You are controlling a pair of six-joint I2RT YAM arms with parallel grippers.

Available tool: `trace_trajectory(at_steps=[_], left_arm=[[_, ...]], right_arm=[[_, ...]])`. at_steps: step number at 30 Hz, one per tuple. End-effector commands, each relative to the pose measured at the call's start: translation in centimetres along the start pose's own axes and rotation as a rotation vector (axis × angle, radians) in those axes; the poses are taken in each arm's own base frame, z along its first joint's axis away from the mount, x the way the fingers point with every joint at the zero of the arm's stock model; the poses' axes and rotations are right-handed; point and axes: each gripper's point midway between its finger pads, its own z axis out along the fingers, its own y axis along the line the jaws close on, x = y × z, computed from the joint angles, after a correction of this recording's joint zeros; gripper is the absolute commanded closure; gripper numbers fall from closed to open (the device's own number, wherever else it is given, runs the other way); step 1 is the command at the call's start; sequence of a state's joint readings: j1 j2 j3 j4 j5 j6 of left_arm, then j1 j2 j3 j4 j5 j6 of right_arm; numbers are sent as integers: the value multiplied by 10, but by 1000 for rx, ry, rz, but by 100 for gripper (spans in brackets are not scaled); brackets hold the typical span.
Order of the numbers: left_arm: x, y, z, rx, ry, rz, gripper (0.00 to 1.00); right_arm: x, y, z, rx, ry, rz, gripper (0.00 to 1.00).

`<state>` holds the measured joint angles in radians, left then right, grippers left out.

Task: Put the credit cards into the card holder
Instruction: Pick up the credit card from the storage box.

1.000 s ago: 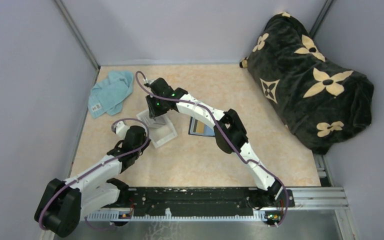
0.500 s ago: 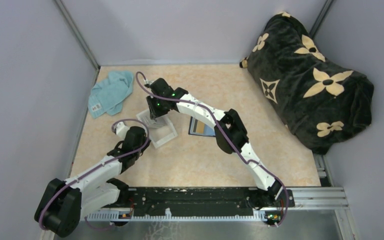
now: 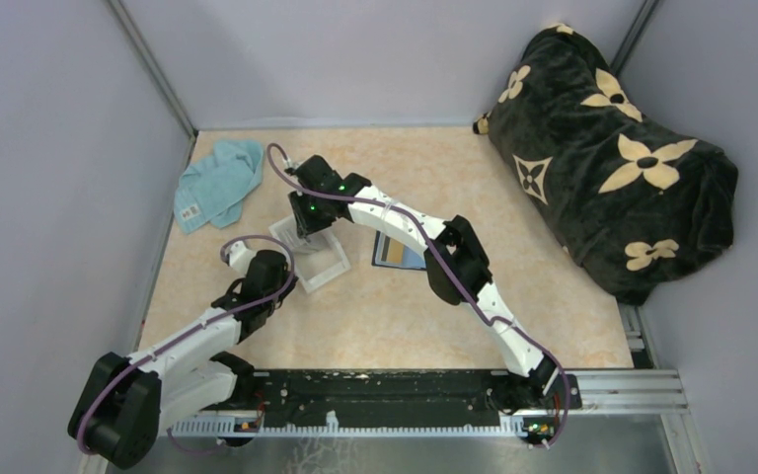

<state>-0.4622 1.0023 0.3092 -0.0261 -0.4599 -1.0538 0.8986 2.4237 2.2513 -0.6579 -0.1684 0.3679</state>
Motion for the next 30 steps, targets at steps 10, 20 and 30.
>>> trace_trajectory(at_steps=[10,20,30], left_arm=[[0,4,0,-3,-2,-7,93],[-1,1,1,0,-4,-5,93],[-1,2,1,-3,-6,4,94]], right_arm=[[-28,34,-38,-59,-85,-26,73],[-19,29,-34,-45,-61,-25,71],[-22,30,-40,-46,-72,-25,73]])
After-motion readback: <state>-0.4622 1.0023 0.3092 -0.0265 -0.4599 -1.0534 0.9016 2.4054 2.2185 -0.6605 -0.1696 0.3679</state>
